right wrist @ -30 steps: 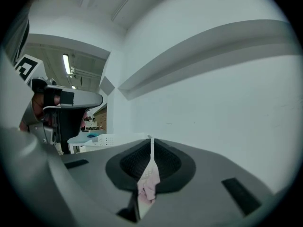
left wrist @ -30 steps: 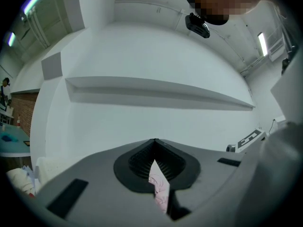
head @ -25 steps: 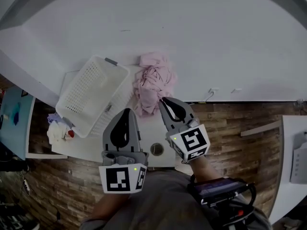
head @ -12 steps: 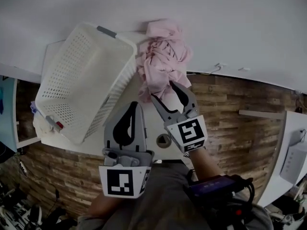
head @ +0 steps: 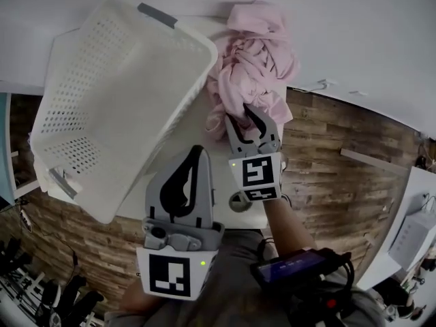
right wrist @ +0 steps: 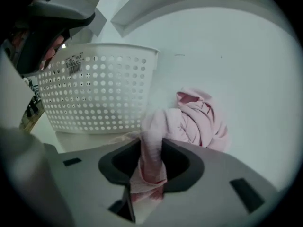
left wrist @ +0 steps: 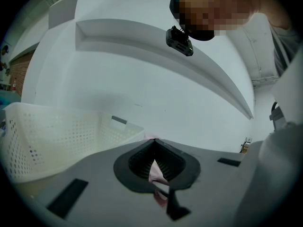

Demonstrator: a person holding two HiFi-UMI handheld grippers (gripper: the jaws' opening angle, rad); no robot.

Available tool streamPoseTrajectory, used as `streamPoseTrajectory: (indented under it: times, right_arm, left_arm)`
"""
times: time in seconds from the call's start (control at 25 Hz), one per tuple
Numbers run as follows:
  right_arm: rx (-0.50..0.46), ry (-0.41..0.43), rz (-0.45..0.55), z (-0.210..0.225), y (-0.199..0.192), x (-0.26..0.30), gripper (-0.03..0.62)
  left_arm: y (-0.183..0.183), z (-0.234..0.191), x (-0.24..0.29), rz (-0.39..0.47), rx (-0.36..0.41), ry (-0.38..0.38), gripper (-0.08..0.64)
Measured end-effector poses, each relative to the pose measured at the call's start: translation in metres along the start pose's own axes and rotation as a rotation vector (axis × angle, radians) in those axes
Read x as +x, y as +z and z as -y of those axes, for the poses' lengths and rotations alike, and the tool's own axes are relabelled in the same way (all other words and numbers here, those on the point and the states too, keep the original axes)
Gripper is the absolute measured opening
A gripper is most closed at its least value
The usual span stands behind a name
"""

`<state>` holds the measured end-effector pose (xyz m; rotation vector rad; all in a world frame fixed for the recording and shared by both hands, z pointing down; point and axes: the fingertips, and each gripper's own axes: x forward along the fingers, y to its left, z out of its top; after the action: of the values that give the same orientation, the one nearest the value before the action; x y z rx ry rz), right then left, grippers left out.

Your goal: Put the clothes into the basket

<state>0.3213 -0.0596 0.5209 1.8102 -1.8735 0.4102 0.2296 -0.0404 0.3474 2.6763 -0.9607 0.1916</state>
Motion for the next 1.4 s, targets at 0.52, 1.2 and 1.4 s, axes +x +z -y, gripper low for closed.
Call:
streamPoseTrajectory:
  times: [0.52, 1.2, 1.4]
  right_arm:
    - [0.075, 0.105, -0.044, -0.029, -0.029, -0.072, 0.048]
    - [0.185, 0.26, 0.162, -0.036, 0.001, -0.114, 0.312]
    - [0.332, 0.181, 0.204, 0.01, 0.017, -0.108, 0.371]
  left_arm:
    - [0.006, 0.026, -0.019, 0.03, 0.041, -0.04, 0.008]
    - [0.021, 0.055, 0.015, 0.024, 0.058, -0.103, 0.008]
    - [0.017, 0.045, 0.034, 0.012, 0.045, -0.105, 0.008]
